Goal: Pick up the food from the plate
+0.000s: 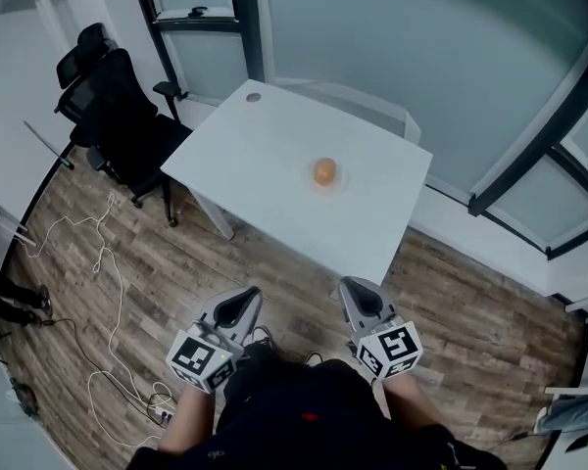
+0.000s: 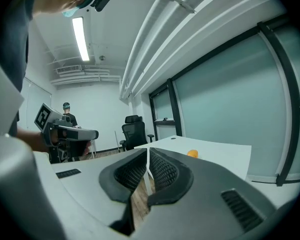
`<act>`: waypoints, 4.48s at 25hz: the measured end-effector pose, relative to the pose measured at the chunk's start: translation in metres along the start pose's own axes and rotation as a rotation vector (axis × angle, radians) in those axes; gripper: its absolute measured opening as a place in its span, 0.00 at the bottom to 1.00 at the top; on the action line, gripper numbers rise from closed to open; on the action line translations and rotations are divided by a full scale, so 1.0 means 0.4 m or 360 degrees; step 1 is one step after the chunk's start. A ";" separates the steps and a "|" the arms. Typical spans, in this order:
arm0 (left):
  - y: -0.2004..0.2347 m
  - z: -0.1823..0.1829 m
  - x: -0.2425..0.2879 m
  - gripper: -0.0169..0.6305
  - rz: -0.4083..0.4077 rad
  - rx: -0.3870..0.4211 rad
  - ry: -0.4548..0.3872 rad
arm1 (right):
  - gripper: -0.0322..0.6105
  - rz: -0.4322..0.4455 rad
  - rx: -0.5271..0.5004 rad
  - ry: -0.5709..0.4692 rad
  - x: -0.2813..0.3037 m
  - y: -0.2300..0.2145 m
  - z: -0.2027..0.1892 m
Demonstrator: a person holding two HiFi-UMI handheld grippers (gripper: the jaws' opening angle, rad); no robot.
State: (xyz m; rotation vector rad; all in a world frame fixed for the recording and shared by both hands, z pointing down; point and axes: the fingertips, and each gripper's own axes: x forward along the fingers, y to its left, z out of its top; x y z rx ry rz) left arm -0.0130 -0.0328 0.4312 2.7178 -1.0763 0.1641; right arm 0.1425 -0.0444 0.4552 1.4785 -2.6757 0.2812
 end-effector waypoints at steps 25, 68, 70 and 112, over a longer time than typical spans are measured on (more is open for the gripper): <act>0.691 0.140 0.439 0.08 -0.0466 0.0011 0.0059 | 0.10 -0.0553 -0.0035 0.0200 0.685 -0.279 0.080; 0.772 -0.017 0.570 0.08 -0.0217 -0.0244 0.0334 | 0.65 -0.0635 0.0185 0.0609 1.053 -0.722 -0.299; 0.762 -0.004 0.577 0.08 -0.0237 -0.0228 0.0318 | 0.65 -0.0618 0.0160 0.0535 1.039 -0.708 -0.241; 0.463 0.397 0.609 0.08 -0.0517 0.0229 -0.0121 | 0.65 -0.0639 -0.0254 -0.0209 0.479 -0.452 0.442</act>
